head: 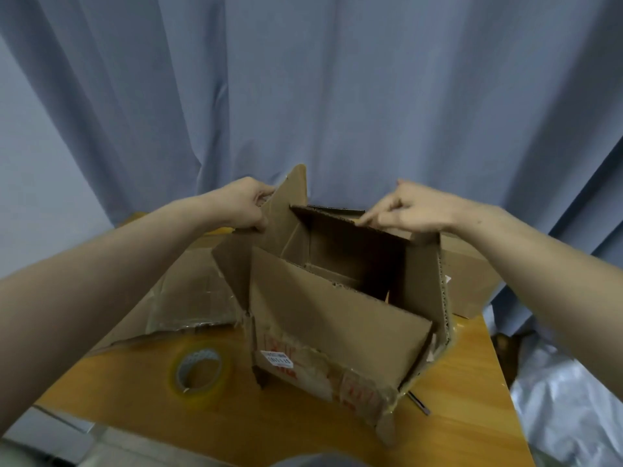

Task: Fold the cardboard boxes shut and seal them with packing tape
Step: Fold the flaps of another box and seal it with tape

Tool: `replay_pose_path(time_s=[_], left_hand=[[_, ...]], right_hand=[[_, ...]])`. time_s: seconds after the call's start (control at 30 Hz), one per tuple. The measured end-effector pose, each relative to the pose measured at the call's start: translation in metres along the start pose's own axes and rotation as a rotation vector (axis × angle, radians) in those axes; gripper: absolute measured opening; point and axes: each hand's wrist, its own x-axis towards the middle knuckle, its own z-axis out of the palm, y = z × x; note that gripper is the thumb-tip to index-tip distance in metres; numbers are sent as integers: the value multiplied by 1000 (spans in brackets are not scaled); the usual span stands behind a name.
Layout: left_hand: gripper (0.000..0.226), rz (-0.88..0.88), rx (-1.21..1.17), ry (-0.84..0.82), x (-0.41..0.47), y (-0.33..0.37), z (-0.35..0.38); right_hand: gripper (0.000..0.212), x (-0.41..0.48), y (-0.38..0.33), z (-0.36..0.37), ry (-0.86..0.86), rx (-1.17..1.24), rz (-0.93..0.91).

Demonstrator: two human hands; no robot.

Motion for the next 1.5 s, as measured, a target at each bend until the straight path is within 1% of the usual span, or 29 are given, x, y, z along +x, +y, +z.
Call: replay_pose_path(time_s=[0.03, 0.07, 0.13, 0.17, 0.23, 0.3, 0.33, 0.37, 0.43, 0.5, 0.53, 0.63, 0.73, 0.83, 0.97, 1.07, 1.13, 1.17, 1.2, 1.23, 1.27, 1.3, 1.33, 1.37, 1.4, 1.43, 1.5], left_hand=[[63, -9, 5, -10, 1, -1, 0], [66, -15, 9, -18, 3, -2, 0], [69, -14, 21, -25, 4, -2, 0], [68, -11, 26, -22, 5, -2, 0], [66, -6, 36, -22, 5, -2, 0], [66, -6, 46, -25, 5, -2, 0], [65, -4, 43, -25, 5, -2, 1], [66, -4, 37, -25, 5, -3, 1], [69, -6, 35, -29, 4, -1, 2], [68, 6, 28, -33, 3, 0, 3], [67, 11, 21, -35, 3, 1, 3], [66, 19, 39, -38, 3, 2, 5], [69, 10, 31, -39, 3, 3, 6], [67, 20, 55, -51, 4, 3, 8], [67, 90, 2, -66, 2, 10, 12], [71, 138, -38, -112, -2, 19, 19], [75, 148, -59, -128, -2, 24, 27], [77, 152, -57, -128, -2, 27, 30], [78, 152, -38, -124, -1, 30, 34], [80, 157, -1, -117, 0, 33, 37], [83, 155, 46, -115, 1, 35, 40], [85, 155, 96, -110, 3, 37, 43], [87, 149, 143, -106, 4, 39, 46], [88, 144, 185, -103, 5, 39, 48], [87, 140, 218, -104, 6, 40, 50], [87, 141, 241, -104, 6, 42, 52], [82, 143, 269, -104, 5, 44, 52]], right_hand=[[16, -9, -13, -4, 50, 87, -100], [19, -20, -27, -6, 65, 125, -206], [39, -46, -57, -5, -7, 91, -410], [46, -57, -69, -2, -66, -10, -480], [55, -67, -81, 12, -173, -367, -506], [61, -64, -79, 31, -218, -731, -422], [62, -59, -76, 41, -214, -829, -354], [66, -54, -72, 49, -193, -878, -268], [86, -40, -62, 57, -157, -894, -59], [112, -26, -55, 58, -188, -862, 134], [120, -19, -53, 57, -221, -838, 199], [131, -3, -48, 53, -315, -790, 301], [139, 9, -39, 56, -372, -756, 310], [138, 18, -31, 62, -422, -688, 261], [117, 22, -20, 67, -503, -674, 226], [106, 20, -12, 72, -535, -655, 225], [94, 16, -9, 62, -465, -615, 224], [85, 12, -8, 52, -377, -581, 222], [78, 5, -6, 40, -246, -543, 232], [72, -2, -1, 27, -78, -504, 276], [70, -13, 5, 13, 96, -464, 368], [73, -25, 12, 2, 239, -414, 504], [78, -40, 21, -7, 310, -369, 651], [81, -55, 31, -13, 291, -319, 783], [81, -69, 38, -14, 212, -245, 878], [83, -79, 45, -11, 132, -129, 935], [90, -88, 62, 6, 30, 148, 1029]])
